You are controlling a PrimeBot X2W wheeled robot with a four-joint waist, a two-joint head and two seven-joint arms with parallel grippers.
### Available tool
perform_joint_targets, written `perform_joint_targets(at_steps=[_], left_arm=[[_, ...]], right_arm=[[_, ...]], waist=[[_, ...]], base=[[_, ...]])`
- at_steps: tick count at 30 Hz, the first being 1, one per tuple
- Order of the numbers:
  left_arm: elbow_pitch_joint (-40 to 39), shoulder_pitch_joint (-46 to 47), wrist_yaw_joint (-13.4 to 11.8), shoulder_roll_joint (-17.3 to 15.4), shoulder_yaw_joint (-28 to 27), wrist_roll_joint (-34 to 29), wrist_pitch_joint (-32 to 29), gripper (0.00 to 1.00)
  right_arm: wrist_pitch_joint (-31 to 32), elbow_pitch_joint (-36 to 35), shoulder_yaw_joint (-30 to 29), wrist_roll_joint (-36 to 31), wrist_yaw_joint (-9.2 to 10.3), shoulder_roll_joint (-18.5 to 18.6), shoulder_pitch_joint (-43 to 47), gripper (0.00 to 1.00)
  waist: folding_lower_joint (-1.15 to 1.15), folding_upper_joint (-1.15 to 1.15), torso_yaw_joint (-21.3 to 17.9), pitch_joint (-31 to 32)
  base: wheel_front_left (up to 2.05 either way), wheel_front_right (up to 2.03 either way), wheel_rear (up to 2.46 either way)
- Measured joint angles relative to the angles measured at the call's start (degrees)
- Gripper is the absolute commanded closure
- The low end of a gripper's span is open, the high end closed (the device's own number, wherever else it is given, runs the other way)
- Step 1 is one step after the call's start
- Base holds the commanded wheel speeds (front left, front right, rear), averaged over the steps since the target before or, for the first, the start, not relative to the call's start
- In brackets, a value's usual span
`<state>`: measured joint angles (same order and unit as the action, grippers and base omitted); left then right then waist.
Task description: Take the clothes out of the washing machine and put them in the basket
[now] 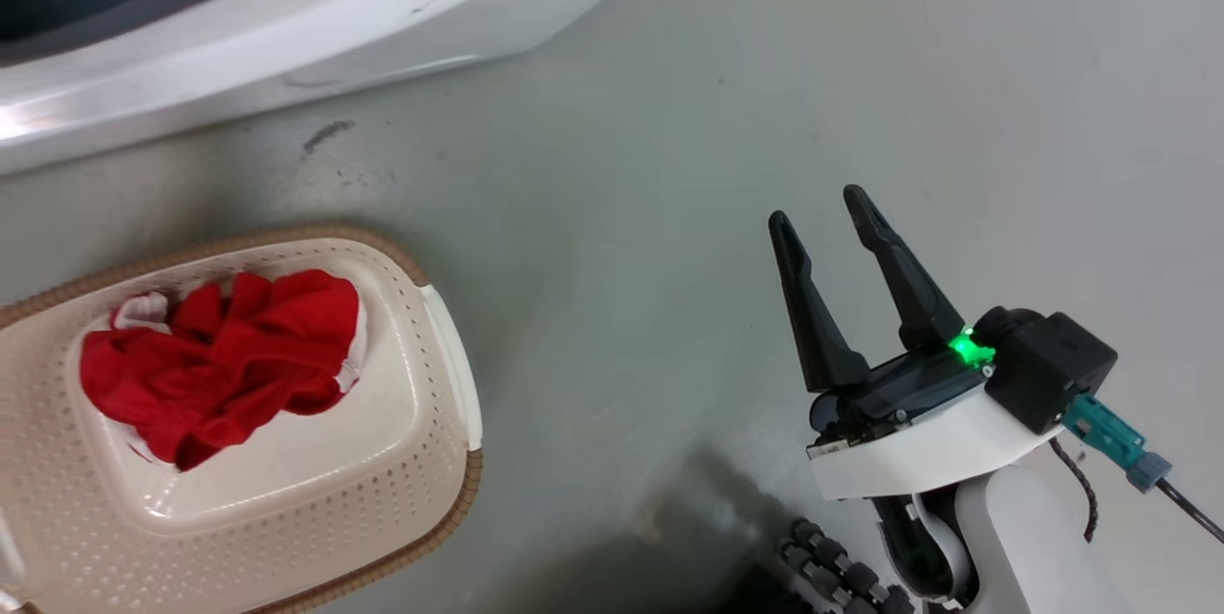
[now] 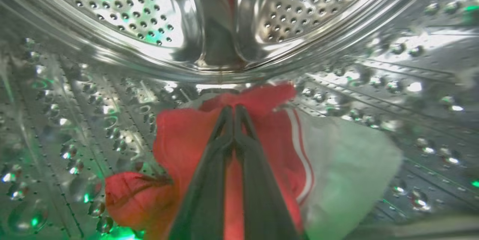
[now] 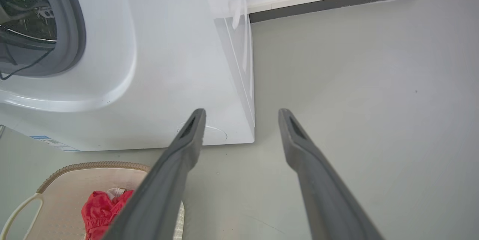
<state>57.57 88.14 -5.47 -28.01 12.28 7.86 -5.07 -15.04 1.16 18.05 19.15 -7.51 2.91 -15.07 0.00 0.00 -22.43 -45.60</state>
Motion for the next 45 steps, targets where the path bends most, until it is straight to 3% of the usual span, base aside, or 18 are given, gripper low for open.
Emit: perform_joint_targets(at_steps=[6, 17, 30, 45], left_arm=[[0.3, -6.9, -0.1, 2.6, -1.3, 3.0, 6.3, 1.00], [4.4, -18.0, 2.2, 8.3, -2.6, 7.7, 15.6, 1.00], [6.4, -27.7, 6.6, 12.2, -2.7, 10.0, 19.9, 1.00], [-17.7, -41.2, 8.0, 15.8, -4.0, 8.9, 20.1, 1.00]], right_arm=[[0.0, 1.4, -1.8, -1.4, 0.00, 0.0, 0.1, 0.00], [0.0, 4.5, -4.5, -4.1, 0.00, 0.0, 3.2, 0.00], [0.0, 7.4, -7.2, -5.9, 0.00, -0.1, 8.2, 0.00], [2.0, 5.9, -10.6, -7.2, 0.00, 0.0, 14.0, 0.00]], waist=[[0.00, 0.00, 1.7, 4.6], [-0.01, 0.00, 5.7, 15.6], [-0.01, 0.00, 10.3, 29.5], [-0.02, 0.00, 15.6, 40.7]], base=[[0.00, 0.00, 0.00], [0.00, 0.00, 0.00], [0.00, 0.00, 0.00], [0.00, 0.00, 0.00]])
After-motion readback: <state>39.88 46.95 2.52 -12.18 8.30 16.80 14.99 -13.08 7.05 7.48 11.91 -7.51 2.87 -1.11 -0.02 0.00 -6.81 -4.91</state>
